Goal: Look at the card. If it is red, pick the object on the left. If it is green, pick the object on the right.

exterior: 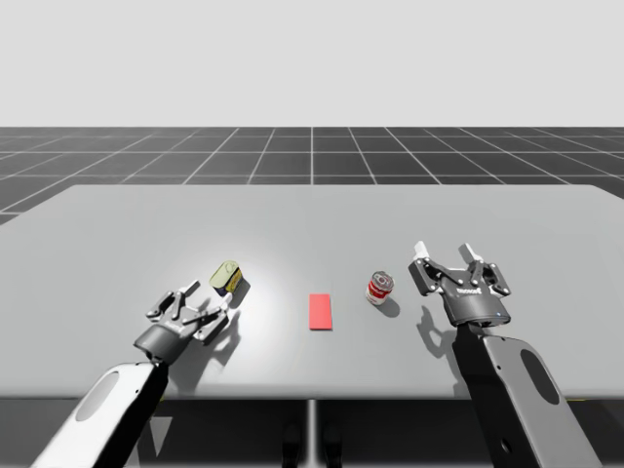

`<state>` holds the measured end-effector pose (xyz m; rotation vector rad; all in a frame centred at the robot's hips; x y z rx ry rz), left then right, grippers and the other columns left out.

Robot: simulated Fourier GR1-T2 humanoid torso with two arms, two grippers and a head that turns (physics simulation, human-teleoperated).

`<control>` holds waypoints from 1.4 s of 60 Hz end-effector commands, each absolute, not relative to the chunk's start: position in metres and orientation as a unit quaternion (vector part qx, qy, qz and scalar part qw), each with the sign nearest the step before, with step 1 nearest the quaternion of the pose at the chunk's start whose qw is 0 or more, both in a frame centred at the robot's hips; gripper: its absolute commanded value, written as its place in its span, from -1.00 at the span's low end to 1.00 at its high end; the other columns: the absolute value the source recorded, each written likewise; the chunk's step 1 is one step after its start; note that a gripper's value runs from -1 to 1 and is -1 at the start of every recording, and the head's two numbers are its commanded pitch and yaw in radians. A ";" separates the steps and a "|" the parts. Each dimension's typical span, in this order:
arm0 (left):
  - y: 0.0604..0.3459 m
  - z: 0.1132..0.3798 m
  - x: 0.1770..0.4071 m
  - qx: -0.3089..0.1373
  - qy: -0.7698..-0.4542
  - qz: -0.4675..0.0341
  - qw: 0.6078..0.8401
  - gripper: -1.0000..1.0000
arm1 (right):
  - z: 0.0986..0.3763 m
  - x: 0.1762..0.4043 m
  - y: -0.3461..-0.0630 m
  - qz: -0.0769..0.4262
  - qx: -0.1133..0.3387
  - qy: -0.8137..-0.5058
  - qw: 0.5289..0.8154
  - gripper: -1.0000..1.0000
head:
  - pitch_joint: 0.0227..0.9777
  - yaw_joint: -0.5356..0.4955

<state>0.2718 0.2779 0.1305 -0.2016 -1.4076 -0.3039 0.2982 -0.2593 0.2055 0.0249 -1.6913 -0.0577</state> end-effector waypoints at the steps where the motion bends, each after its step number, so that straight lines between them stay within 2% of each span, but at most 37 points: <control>1: 0.268 0.123 0.284 -0.077 -0.636 -0.145 0.754 -1.00 | 0.206 0.298 -0.260 -0.025 0.009 -0.749 0.662 -1.00 | 0.59 0.70; 18: 0.253 0.123 0.308 -0.076 -0.619 -0.123 0.772 -1.00 | 0.206 0.298 -0.260 -0.027 0.008 -0.751 0.660 -1.00 | 0.59 0.69; 32: 0.254 0.117 0.315 -0.082 -0.609 -0.106 0.782 -1.00 | 0.207 0.297 -0.261 -0.028 0.008 -0.752 0.658 -1.00 | 0.59 0.69; 34: 0.254 0.117 0.315 -0.081 -0.610 -0.106 0.781 -0.92 | 0.207 0.297 -0.261 -0.028 0.008 -0.752 0.658 -1.00 | 0.59 0.69; 36: 0.254 0.117 0.315 -0.080 -0.611 -0.105 0.780 -0.50 | 0.207 0.298 -0.261 -0.028 0.008 -0.752 0.658 -1.00 | 0.58 0.69; 37: 0.254 0.116 0.314 -0.081 -0.611 -0.105 0.780 0.74 | 0.207 0.298 -0.261 -0.028 0.008 -0.752 0.658 -1.00 | 0.58 0.69; 38: 0.254 0.116 0.314 -0.081 -0.612 -0.107 0.779 0.94 | 0.207 0.298 -0.261 -0.028 0.008 -0.752 0.658 -1.00 | 0.58 0.69; 40: 0.253 0.117 0.313 -0.082 -0.613 -0.108 0.778 1.00 | 0.207 0.298 -0.261 -0.028 0.008 -0.752 0.658 -1.00 | 0.57 0.69; 52: 0.253 0.118 0.310 -0.081 -0.619 -0.111 0.773 1.00 | 0.207 0.298 -0.261 -0.028 0.007 -0.752 0.658 -1.00 | 0.47 0.68; 69: 0.252 0.116 0.308 -0.080 -0.617 -0.119 0.774 1.00 | 0.206 0.298 -0.261 -0.027 0.006 -0.752 0.658 -1.00 | 0.02 0.70; 76: 0.250 0.116 0.307 -0.080 -0.616 -0.123 0.774 1.00 | 0.206 0.298 -0.261 -0.025 0.005 -0.753 0.658 -1.00 | -0.10 0.72; 84: 0.248 0.122 0.305 -0.080 -0.618 -0.130 0.771 1.00 | 0.206 0.298 -0.261 -0.023 0.001 -0.754 0.657 -1.00 | -0.16 0.73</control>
